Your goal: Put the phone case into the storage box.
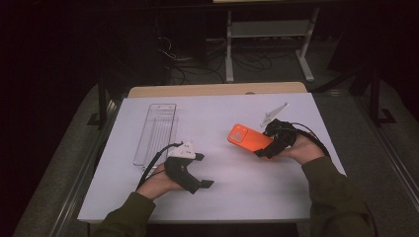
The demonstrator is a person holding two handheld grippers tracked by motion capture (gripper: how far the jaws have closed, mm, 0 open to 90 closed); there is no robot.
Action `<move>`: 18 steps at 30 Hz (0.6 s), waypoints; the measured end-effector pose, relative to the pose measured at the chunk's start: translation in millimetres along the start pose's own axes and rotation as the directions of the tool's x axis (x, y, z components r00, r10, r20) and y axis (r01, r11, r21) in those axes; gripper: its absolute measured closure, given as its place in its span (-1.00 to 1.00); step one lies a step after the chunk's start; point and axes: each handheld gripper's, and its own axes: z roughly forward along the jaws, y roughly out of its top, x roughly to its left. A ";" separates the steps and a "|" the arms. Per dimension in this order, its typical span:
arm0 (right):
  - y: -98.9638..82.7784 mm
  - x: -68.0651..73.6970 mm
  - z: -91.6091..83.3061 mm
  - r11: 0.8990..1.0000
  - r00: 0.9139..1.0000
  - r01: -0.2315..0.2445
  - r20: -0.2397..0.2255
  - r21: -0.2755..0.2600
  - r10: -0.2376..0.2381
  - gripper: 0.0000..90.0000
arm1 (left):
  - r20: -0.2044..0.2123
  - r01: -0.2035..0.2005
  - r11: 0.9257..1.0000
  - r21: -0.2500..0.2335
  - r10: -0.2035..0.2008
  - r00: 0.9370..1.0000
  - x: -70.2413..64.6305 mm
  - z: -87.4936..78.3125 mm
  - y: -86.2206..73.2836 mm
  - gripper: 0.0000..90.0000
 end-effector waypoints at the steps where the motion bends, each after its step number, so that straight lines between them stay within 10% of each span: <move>1: -0.4 -0.3 0.9 1.000 1.000 0.006 0.002 0.006 -0.006 -0.66 | -0.003 -0.004 1.000 0.003 0.004 1.000 1.2 -0.5 2.3 -0.98; 18: 0.4 -0.6 1.2 1.000 1.000 0.013 -0.020 -0.008 -0.013 -0.66 | 0.010 -0.067 0.998 0.000 0.067 0.998 17.4 7.9 40.6 -0.98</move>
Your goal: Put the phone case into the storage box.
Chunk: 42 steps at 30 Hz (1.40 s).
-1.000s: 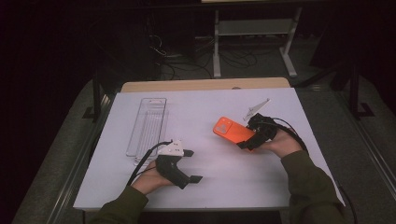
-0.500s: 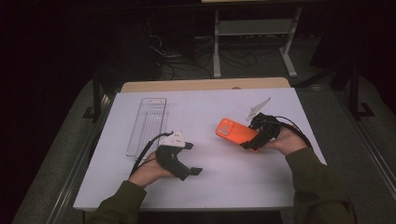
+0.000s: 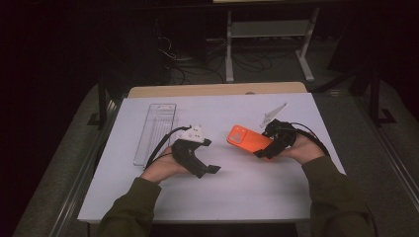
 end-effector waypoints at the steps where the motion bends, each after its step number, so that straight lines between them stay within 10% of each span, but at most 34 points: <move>1: 0.0 0.0 0.1 1.000 1.000 0.000 -0.001 0.001 0.000 -0.66 | 0.004 0.002 1.000 0.006 -0.002 1.000 1.1 1.4 -0.5 -0.98; 42: 18.0 33.9 17.9 0.981 0.976 0.187 -0.118 0.047 -0.181 -0.66 | -0.001 -0.081 0.996 0.048 0.081 0.997 0.6 -3.0 2.6 -0.98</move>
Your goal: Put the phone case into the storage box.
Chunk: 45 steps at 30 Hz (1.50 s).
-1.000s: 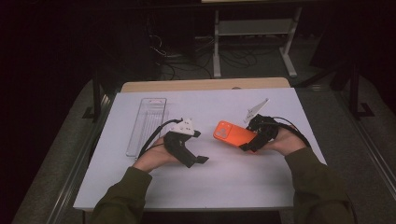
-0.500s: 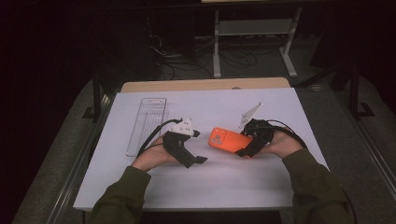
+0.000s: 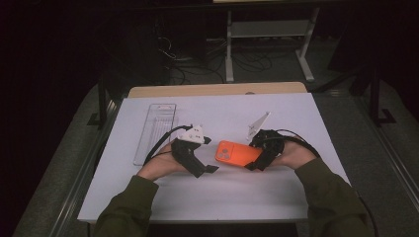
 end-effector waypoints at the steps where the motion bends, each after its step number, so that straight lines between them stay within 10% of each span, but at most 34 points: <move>1: 0.7 1.0 0.8 1.000 1.000 0.001 -0.005 0.000 -0.001 -0.66 | 0.001 -0.004 1.000 -0.001 0.004 1.000 0.1 -0.1 0.2 -0.98; 45: 31.8 37.9 21.6 0.988 0.984 0.147 -0.111 0.036 -0.142 -0.66 | 0.098 -0.088 0.994 0.072 0.081 0.992 -11.1 14.7 1.0 -0.98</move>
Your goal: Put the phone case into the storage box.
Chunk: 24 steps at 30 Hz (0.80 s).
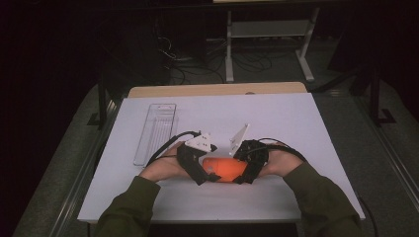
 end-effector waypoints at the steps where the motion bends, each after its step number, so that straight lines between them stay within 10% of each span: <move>1: 0.7 0.6 0.2 1.000 1.000 0.003 -0.004 -0.001 -0.003 -0.66 | 0.005 -0.002 1.000 0.003 0.002 1.000 -0.3 0.4 0.1 -0.98; 24: 12.3 9.9 -1.9 0.998 0.998 0.061 0.002 -0.026 -0.061 -0.66 | 0.039 -0.030 0.996 0.085 0.027 0.999 -7.2 14.5 -0.5 -0.98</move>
